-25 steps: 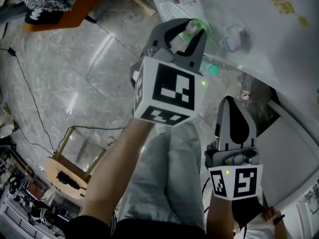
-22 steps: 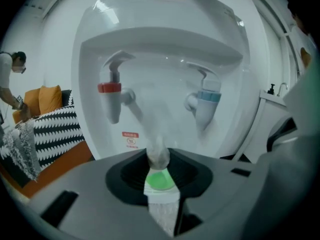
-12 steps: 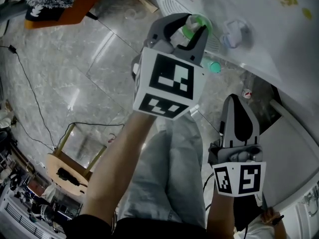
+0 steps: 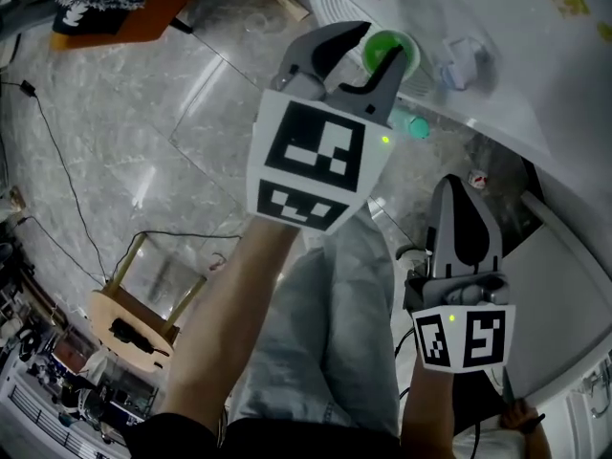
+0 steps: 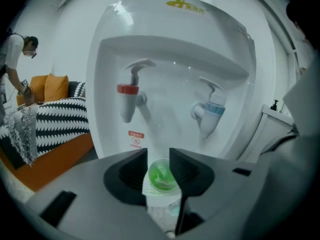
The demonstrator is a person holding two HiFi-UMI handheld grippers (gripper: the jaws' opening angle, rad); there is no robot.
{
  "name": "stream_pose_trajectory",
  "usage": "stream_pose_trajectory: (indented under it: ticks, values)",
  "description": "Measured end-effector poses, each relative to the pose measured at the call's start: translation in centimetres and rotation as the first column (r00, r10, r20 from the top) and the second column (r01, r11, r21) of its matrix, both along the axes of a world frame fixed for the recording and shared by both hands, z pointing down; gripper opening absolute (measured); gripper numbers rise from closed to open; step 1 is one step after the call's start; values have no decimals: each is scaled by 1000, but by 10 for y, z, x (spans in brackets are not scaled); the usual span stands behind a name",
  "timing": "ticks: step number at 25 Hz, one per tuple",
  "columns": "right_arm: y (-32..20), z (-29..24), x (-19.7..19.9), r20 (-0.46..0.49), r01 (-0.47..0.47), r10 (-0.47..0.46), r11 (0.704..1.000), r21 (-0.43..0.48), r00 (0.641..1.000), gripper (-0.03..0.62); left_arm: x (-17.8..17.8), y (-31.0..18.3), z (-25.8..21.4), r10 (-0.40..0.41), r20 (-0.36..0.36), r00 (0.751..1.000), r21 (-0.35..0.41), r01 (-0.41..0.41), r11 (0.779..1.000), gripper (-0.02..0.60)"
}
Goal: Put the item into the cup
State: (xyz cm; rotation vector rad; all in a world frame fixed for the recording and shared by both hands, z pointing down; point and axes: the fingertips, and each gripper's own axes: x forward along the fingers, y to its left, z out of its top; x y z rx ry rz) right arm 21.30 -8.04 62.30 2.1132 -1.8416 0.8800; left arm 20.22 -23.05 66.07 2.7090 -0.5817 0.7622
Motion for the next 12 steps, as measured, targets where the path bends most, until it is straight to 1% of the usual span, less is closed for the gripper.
stream_pose_trajectory:
  ticks: [2, 3, 6, 10, 12]
  values:
    - [-2, -3, -3, -5, 8, -8, 1000, 7, 1000, 10, -9, -4, -4, -34, -19, 999, -18, 34, 999, 91]
    - [-3, -5, -5, -9, 12, -12, 1000, 9, 1000, 10, -14, -5, -6, -53, -29, 998, -30, 52, 998, 79]
    - [-2, -12, -10, -22, 20, -20, 1000, 17, 1000, 9, -28, -6, -15, -91, -53, 994, -48, 88, 995, 54]
    - [1, -21, -23, -37, 26, -24, 999, 39, 999, 10, -48, 1, -34, -99, -76, 992, -32, 97, 995, 31]
    - [3, -27, -31, -46, 37, -35, 998, 48, 998, 10, -60, 8, -41, -111, -82, 990, -35, 108, 993, 24]
